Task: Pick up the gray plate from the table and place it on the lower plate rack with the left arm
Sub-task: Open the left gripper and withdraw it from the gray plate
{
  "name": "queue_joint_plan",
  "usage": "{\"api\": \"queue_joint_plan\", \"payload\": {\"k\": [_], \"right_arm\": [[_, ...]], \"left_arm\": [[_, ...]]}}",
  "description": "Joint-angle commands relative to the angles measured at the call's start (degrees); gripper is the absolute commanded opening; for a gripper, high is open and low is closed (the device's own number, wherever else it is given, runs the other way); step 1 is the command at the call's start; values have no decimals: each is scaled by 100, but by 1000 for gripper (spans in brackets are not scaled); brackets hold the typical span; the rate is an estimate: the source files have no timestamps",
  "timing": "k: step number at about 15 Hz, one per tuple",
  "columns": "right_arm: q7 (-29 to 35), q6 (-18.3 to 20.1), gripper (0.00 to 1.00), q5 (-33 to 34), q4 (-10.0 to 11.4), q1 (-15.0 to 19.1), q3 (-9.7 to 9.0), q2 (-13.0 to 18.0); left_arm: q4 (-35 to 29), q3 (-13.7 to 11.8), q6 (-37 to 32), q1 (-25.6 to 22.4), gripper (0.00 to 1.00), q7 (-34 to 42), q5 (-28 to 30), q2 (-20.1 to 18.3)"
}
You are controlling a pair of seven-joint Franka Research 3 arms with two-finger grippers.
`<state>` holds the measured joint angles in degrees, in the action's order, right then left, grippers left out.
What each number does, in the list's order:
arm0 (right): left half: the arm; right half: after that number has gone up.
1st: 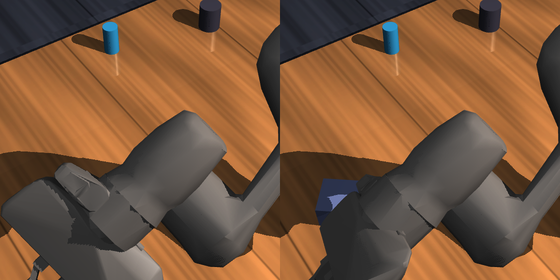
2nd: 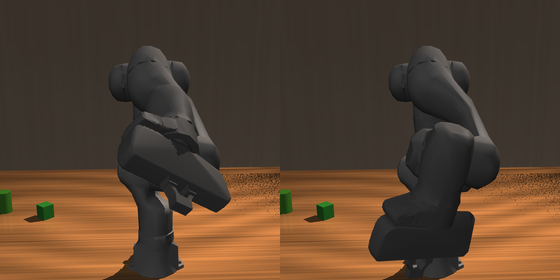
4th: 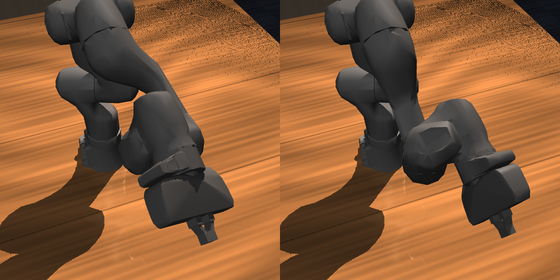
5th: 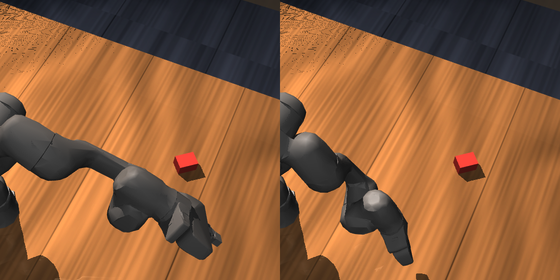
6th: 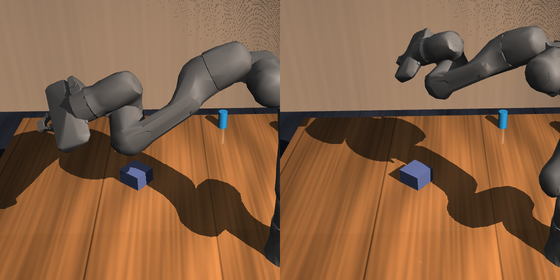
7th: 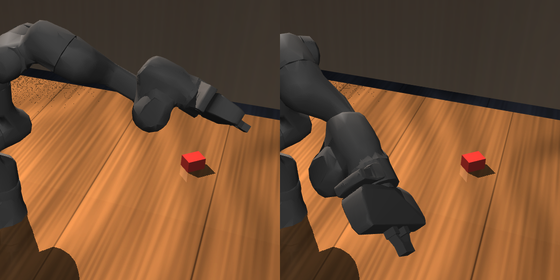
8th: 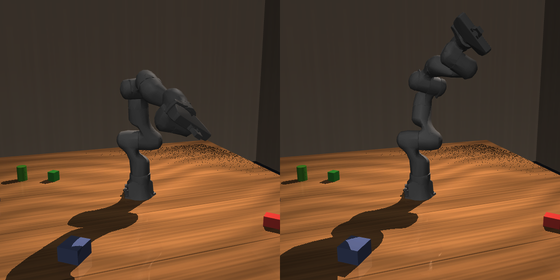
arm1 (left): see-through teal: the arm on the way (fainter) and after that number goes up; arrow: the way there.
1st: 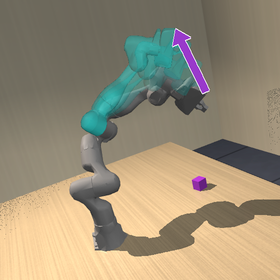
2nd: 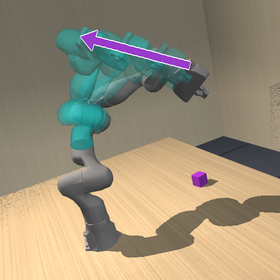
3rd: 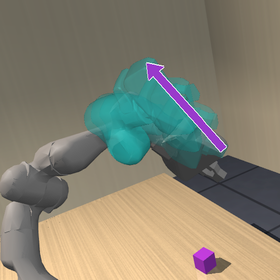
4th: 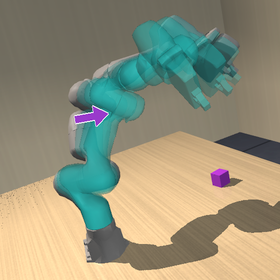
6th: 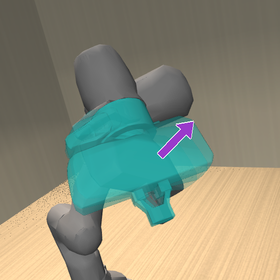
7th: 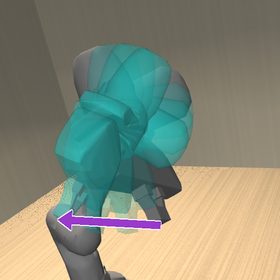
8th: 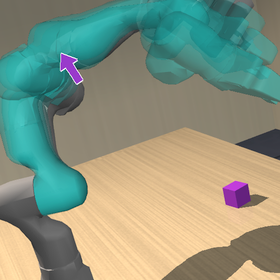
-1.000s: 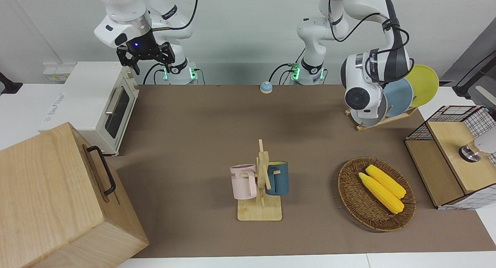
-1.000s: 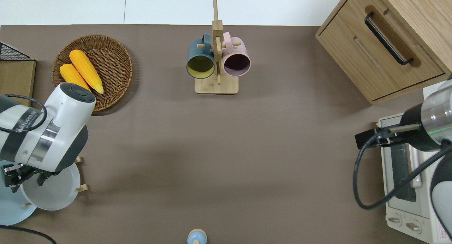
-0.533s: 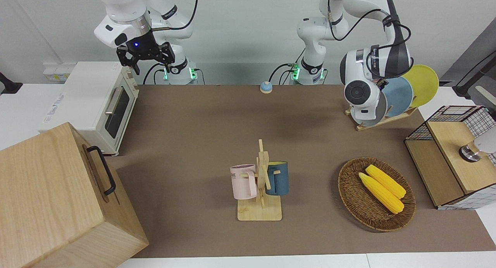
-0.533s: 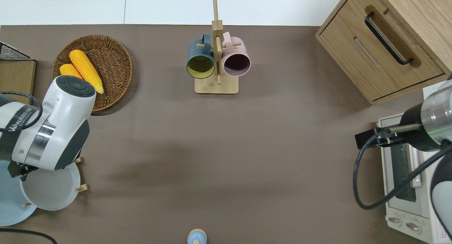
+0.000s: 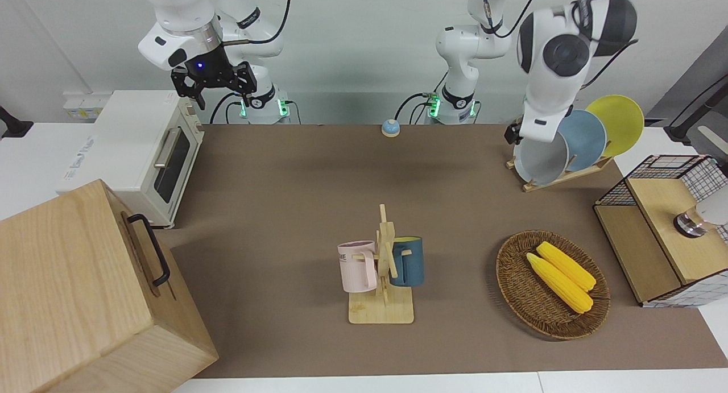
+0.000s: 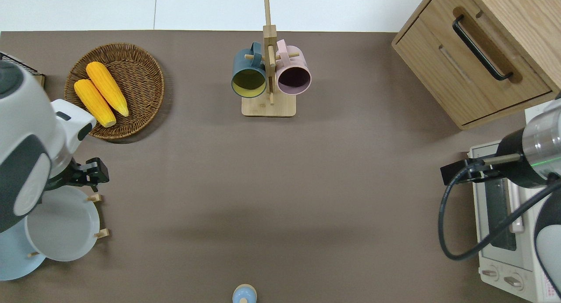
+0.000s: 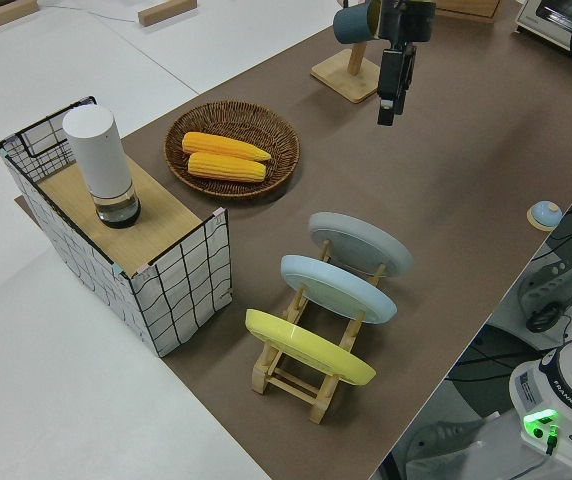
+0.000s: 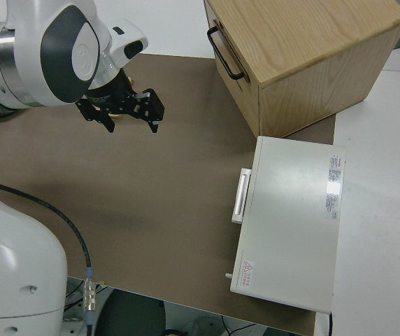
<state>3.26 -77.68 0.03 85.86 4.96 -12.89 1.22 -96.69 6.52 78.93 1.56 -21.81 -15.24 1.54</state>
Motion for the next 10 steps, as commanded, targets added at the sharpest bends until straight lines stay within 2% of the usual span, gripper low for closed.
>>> {"api": "queue_joint_plan", "payload": {"k": [1,3,6,10], "right_arm": [[-19,87,987,-21,-35,85,-38,27],[-19,87,990,-21,-35,85,-38,27],[-19,87,990,-21,-35,85,-38,27],[-19,87,987,-20,-35,84,-38,27]], "left_arm": [[53,-159,464,-68,993,853,940,-416],[149,-326,606,-68,993,1169,1408,-523],[342,-379,563,-59,998,1837,1480,-558],[466,-379,544,-59,998,1839,1480,-558]]}}
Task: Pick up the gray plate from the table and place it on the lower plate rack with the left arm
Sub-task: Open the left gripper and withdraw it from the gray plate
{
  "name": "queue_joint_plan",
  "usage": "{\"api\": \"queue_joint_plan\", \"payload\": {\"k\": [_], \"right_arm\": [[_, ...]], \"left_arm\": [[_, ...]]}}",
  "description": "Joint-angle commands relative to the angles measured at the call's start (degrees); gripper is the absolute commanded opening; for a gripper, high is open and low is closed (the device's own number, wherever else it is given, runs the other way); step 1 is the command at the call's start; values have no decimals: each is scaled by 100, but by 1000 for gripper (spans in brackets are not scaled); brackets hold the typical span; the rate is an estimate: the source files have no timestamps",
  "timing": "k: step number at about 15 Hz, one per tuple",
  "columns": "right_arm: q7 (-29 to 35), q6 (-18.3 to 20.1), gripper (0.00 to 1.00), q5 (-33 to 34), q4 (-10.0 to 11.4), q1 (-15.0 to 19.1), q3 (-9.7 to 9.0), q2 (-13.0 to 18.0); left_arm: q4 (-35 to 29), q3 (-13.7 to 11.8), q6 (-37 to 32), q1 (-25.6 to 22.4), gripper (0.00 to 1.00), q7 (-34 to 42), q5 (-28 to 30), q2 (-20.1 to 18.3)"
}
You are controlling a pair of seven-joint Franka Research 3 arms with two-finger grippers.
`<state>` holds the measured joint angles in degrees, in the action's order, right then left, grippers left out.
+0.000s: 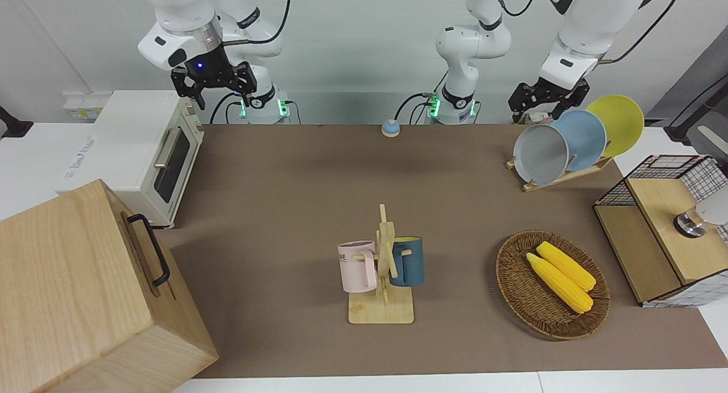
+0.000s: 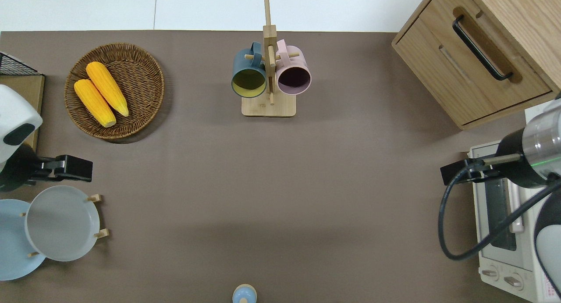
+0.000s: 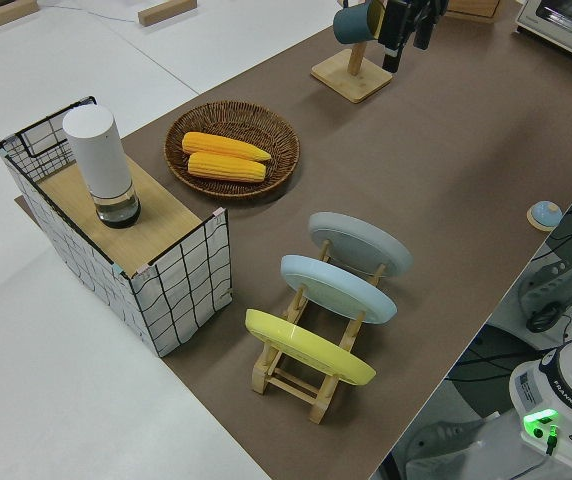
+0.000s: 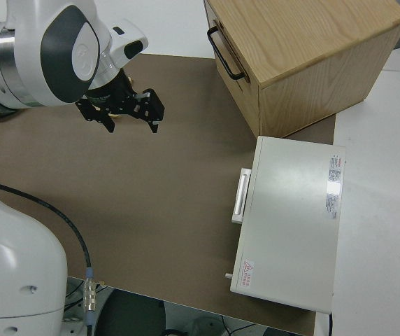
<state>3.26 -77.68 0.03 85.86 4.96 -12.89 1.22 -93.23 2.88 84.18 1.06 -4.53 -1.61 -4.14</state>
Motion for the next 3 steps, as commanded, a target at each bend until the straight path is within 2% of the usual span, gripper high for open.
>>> {"api": "queue_joint_plan", "payload": {"k": [1,3], "right_arm": [[-19,87,987,-12,-35,85,-38,27],[-10,87,987,-21,-35,76,-38,27]], "left_arm": [[139,-24,19,0,998,111,108,10],[130,-33,28,35,998,102,108,19]]}}
